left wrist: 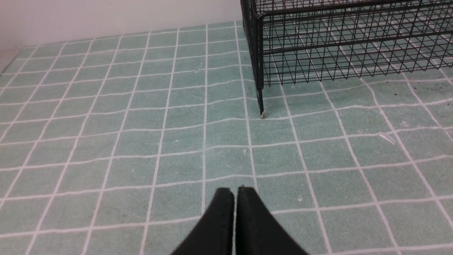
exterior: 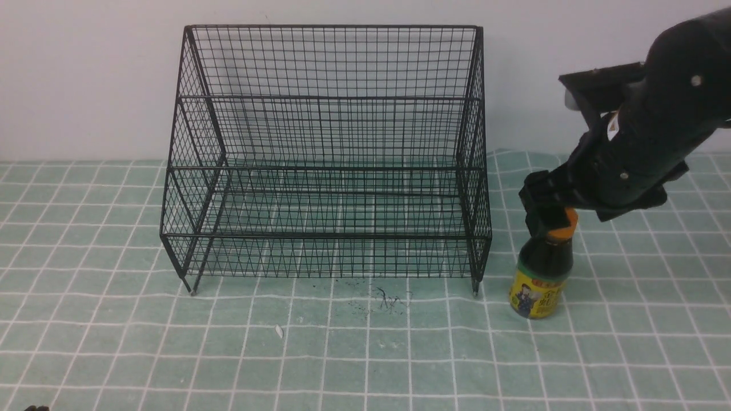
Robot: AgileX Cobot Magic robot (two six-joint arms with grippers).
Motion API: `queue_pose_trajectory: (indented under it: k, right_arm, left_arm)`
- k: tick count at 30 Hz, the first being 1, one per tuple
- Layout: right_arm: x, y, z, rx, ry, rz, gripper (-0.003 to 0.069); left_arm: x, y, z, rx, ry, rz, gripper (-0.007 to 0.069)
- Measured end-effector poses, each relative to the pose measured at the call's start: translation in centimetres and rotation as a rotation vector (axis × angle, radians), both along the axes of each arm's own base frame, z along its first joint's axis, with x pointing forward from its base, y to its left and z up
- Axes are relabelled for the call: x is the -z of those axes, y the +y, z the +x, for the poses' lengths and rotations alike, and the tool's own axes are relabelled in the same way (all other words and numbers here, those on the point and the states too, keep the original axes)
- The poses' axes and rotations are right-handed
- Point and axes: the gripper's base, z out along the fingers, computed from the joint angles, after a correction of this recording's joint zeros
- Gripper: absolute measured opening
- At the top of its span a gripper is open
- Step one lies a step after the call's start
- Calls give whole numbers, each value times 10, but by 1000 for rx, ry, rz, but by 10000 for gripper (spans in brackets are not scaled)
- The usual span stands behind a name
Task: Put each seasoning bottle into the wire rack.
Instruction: Use the right arm to grab the condiment bottle closest to it, then use the right arm to put the condiment bottle back on the shelf
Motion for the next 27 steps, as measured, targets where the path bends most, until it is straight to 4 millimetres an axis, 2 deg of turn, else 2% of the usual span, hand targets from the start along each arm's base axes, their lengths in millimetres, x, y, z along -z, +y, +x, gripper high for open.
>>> queue_pose_trajectory:
  k: [4, 7, 8, 9, 10, 11, 15, 18, 21, 22, 24, 27]
  right_arm:
    - [17, 4, 10, -3, 13, -6, 615]
    - [24, 5, 14, -5, 21, -13, 552]
    - [26, 5, 15, -10, 23, -16, 510]
    - [28, 6, 16, -22, 26, -22, 410]
    - [28, 6, 16, -25, 26, -23, 376]
    - [29, 6, 16, -41, 29, -30, 289]
    - [21, 2, 7, -81, 68, -63, 325]
    - [-3, -4, -8, -90, 82, -73, 325]
    - [-42, -8, -27, -115, 36, -42, 325]
    - [-45, -9, -28, -114, 31, -36, 325]
    - [-82, -10, -46, -143, -56, 45, 325]
    - [-109, -6, -61, -183, -116, 154, 325]
  left_arm:
    - [0, 0, 0, 0, 0, 0, -6]
    - [0, 0, 0, 0, 0, 0, -6]
    - [0, 0, 0, 0, 0, 0, -6]
    - [0, 0, 0, 0, 0, 0, -6]
    - [0, 0, 0, 0, 0, 0, -6]
    - [0, 0, 0, 0, 0, 0, -6]
    - [0, 0, 0, 0, 0, 0, -6]
    - [0, 0, 0, 0, 0, 0, -6]
    - [0, 0, 0, 0, 0, 0, -6]
    - [0, 0, 0, 0, 0, 0, -6]
    - [0, 0, 0, 0, 0, 0, -6]
    - [0, 0, 0, 0, 0, 0, -6]
